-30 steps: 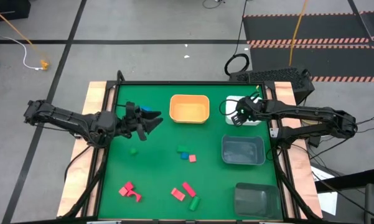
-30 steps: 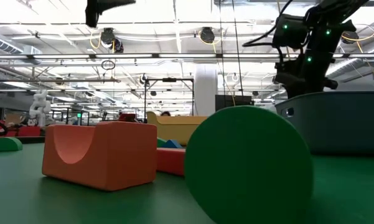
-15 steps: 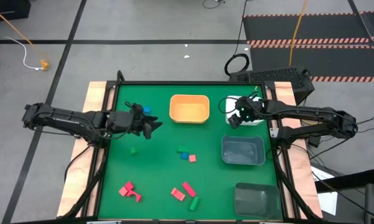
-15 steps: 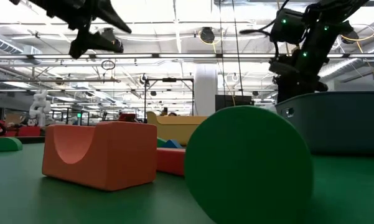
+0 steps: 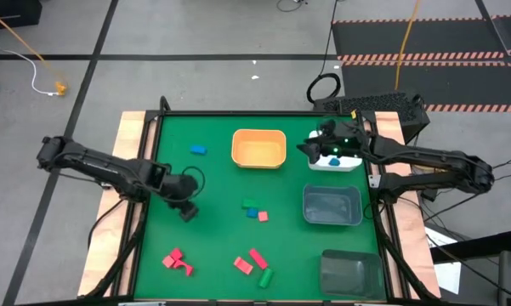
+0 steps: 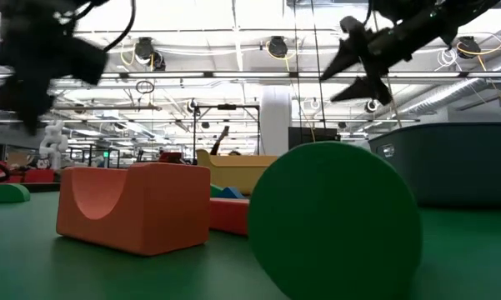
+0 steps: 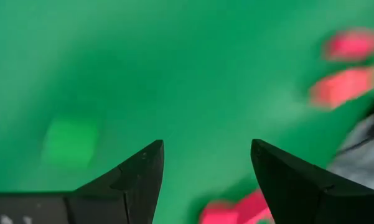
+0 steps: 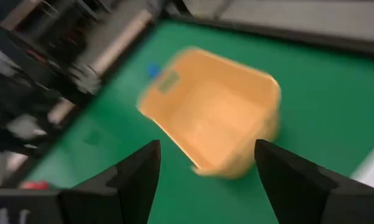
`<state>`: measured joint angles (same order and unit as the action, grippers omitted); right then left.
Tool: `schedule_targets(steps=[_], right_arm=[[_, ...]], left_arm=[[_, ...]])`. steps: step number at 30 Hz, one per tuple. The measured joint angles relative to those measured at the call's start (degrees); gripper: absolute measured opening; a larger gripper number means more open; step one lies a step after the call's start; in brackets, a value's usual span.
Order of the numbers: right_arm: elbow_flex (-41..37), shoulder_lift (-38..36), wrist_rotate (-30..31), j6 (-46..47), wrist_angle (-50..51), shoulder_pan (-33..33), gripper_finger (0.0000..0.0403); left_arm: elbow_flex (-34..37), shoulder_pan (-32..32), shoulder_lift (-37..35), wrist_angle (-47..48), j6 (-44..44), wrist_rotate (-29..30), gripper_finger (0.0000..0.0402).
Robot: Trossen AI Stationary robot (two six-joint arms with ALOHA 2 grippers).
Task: Sort & place blocks by color
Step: Put the left green block into the dark blue bin
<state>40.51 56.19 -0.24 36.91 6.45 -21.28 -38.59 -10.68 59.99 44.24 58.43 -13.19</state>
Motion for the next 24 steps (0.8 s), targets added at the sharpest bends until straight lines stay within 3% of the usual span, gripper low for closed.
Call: schedule_targets(steps=[4,13,24], right_arm=[[0.0,-0.8,0.0,-0.1,-3.6,0.0,0.0249],[0.0,-0.8,0.0,-2.0,-4.5,0.0,0.0249],[0.0,-0.8,0.0,-1.7,-4.5,0.0,0.0249]], left_arm=[[0.0,-2.4,0.8,8.6,3.2,-0.3,0.0241],[0.0,-4.1,1.9,10.6,5.5,12.3,0.0241],[-0.1,-4.2,13.0,8.3,9.5,8.7,0.0241]])
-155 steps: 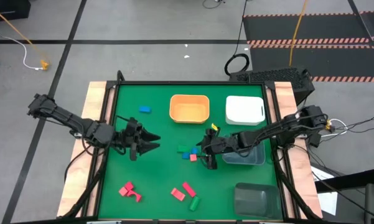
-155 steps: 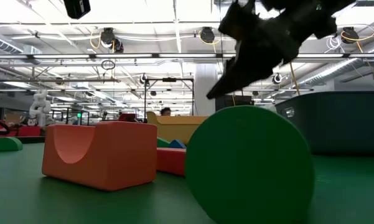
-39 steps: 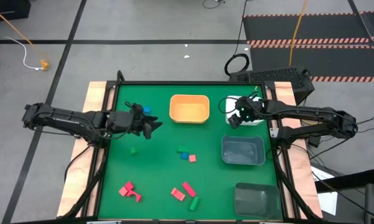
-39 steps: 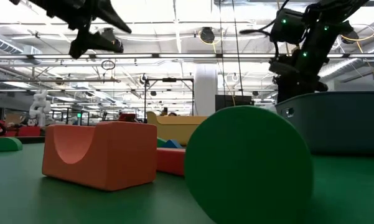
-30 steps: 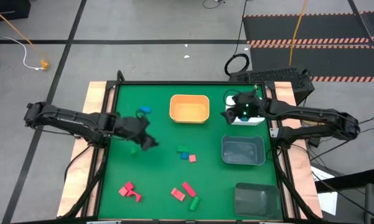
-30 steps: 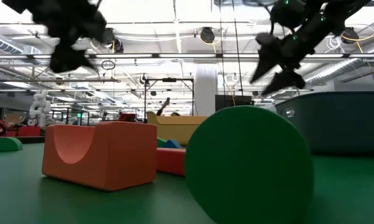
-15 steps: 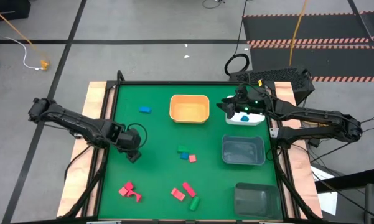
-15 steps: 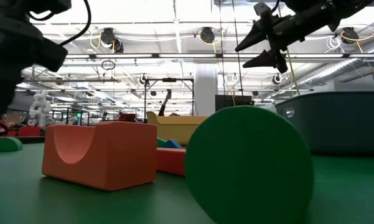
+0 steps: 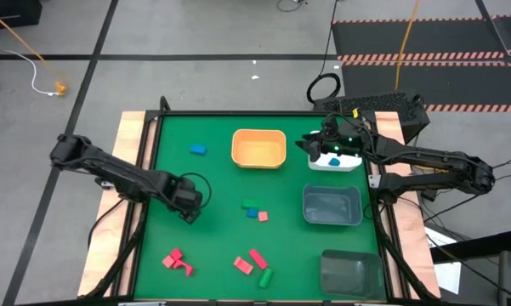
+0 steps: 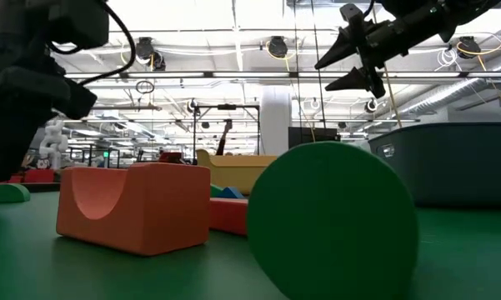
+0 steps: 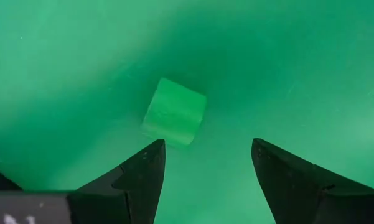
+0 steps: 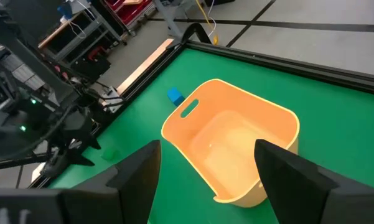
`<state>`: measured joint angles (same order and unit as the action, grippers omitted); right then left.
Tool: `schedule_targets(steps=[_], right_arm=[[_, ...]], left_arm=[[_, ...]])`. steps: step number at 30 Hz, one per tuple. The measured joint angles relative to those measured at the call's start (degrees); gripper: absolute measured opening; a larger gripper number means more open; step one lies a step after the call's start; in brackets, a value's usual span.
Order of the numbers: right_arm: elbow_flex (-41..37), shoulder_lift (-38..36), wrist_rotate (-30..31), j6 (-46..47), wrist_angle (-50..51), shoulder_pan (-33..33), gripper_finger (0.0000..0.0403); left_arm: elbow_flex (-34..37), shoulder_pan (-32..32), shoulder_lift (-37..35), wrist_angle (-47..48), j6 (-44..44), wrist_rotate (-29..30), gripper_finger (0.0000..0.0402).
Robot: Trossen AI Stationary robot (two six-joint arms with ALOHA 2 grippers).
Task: Sort & place blocks by color
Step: Put the left green block into the dark blue bin
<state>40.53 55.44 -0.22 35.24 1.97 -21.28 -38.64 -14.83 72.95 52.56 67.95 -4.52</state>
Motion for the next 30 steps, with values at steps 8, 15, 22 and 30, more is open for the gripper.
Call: schedule_targets(steps=[8,15,22,30], right_arm=[[0.0,0.0,0.0,0.1,0.0,0.0,0.0249],[0.0,0.0,-0.1,0.5,0.0,0.0,0.0249],[0.0,0.0,-0.1,0.7,0.0,0.0,0.0249],[0.0,0.0,-0.1,0.7,0.0,0.0,0.0249]], left_arm=[[0.0,0.0,2.4,2.0,-0.6,2.8,0.0241],[0.8,0.0,2.4,1.2,-6.0,6.2,0.0241],[4.8,0.0,2.4,0.9,-5.8,5.6,0.0241],[7.1,0.0,2.2,-2.3,-6.4,5.5,0.0227]])
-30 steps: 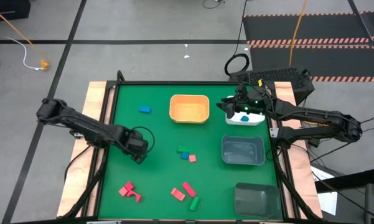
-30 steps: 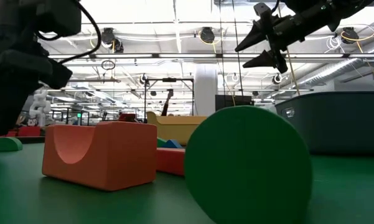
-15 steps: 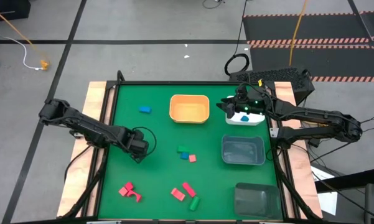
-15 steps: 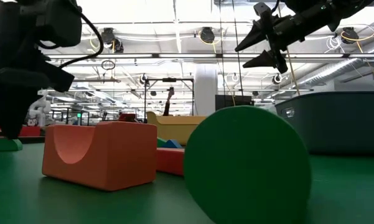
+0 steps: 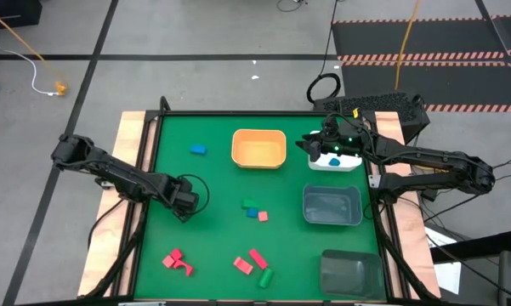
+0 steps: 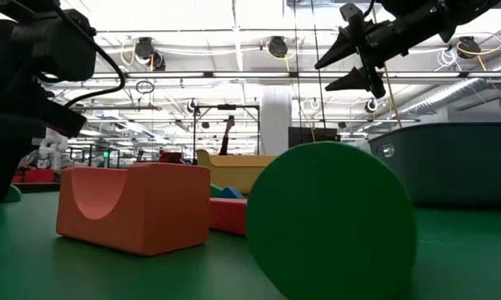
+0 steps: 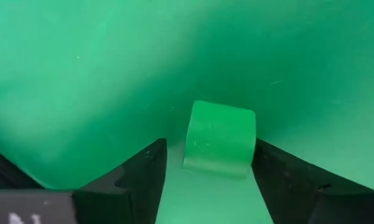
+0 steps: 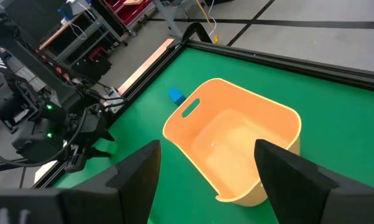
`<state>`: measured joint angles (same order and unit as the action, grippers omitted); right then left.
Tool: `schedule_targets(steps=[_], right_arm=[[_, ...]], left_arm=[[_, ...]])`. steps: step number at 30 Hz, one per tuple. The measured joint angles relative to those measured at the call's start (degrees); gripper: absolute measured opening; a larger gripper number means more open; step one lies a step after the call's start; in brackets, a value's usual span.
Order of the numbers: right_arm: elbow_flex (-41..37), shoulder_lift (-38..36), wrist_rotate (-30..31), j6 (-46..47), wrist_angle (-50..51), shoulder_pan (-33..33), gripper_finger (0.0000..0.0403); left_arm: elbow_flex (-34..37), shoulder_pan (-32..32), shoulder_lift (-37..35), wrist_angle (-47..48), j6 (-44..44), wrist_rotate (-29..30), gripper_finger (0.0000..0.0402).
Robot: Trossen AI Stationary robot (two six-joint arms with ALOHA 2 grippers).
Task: Sort & place blocks by color
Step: Put the left green block into the dark blue bin
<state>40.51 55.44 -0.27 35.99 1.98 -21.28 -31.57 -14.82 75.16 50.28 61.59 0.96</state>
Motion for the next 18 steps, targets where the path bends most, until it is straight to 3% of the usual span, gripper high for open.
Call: schedule_targets(steps=[6,14,18], right_arm=[[0.0,0.0,0.0,0.0,0.0,0.0,0.0249],[0.0,0.0,-0.2,1.1,0.0,0.0,0.0249],[0.0,0.0,-2.9,2.7,-1.9,0.2,0.0249]], left_arm=[[0.0,0.0,0.0,-0.8,0.9,-0.9,0.0134],[-1.2,0.6,-1.5,-0.7,3.3,-2.0,0.0135],[-4.6,2.5,-4.7,-2.8,3.0,1.9,0.0135]])
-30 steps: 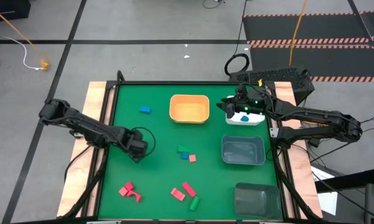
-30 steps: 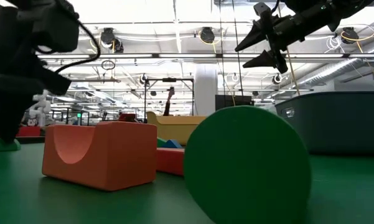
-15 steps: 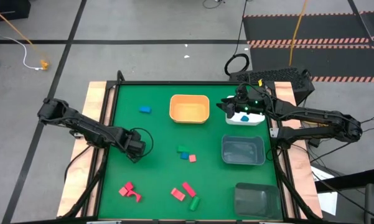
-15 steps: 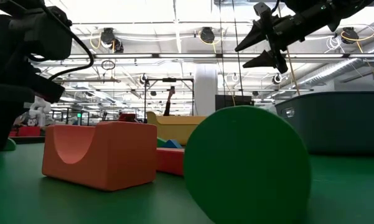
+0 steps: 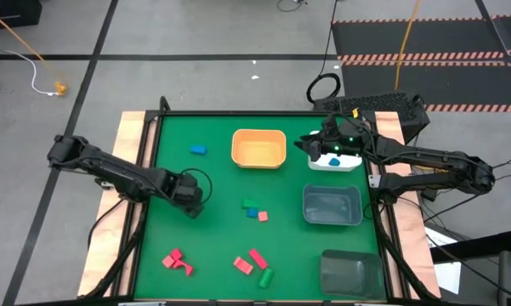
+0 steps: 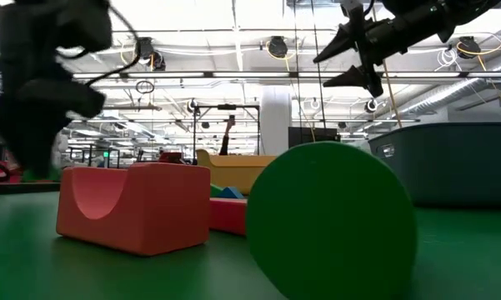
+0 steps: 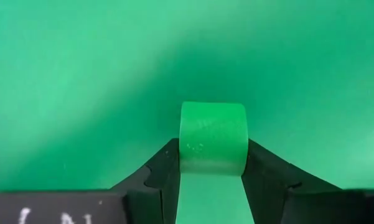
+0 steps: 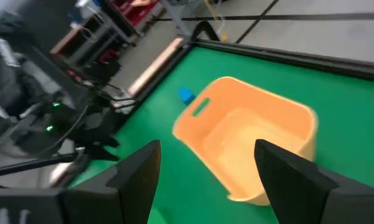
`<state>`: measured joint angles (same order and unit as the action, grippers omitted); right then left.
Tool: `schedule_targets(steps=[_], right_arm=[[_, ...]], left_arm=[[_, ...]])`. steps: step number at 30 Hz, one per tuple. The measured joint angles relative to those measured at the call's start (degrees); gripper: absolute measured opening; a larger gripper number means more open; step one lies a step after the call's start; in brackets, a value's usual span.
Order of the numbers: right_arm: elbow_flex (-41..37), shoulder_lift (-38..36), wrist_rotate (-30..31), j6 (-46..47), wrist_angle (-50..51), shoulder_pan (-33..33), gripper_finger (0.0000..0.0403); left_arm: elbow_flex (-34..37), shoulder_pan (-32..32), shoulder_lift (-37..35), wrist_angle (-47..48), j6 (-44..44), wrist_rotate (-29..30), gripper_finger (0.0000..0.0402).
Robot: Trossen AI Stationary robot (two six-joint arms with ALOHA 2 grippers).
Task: Sort & place blocks by color
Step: Put the left green block into the dark blue bin
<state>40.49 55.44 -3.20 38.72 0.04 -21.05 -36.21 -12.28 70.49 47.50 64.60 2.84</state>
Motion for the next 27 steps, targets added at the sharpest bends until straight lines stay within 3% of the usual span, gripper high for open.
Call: schedule_targets(steps=[6,9,14,19,27], right_arm=[[0.0,0.2,-0.1,-0.4,-9.4,2.5,0.0249],[0.0,1.2,-0.1,-0.4,-14.3,4.4,0.0249],[0.0,4.5,-0.1,-0.4,-20.7,7.9,0.0249],[0.0,8.5,-0.1,-0.4,-26.7,11.3,0.0249],[0.0,12.9,0.0,-17.4,-35.6,15.0,0.0249]], left_arm=[[-2.8,4.8,-4.6,-14.6,-7.6,8.6,0.0135],[-3.0,8.7,-5.6,-26.9,-13.1,9.7,0.0135],[-3.2,14.0,-5.4,-47.5,-21.0,7.6,0.0135],[-3.2,16.3,-3.5,-63.7,-23.3,4.2,0.0135],[-3.2,16.7,1.5,-77.3,-17.2,0.4,0.0135]])
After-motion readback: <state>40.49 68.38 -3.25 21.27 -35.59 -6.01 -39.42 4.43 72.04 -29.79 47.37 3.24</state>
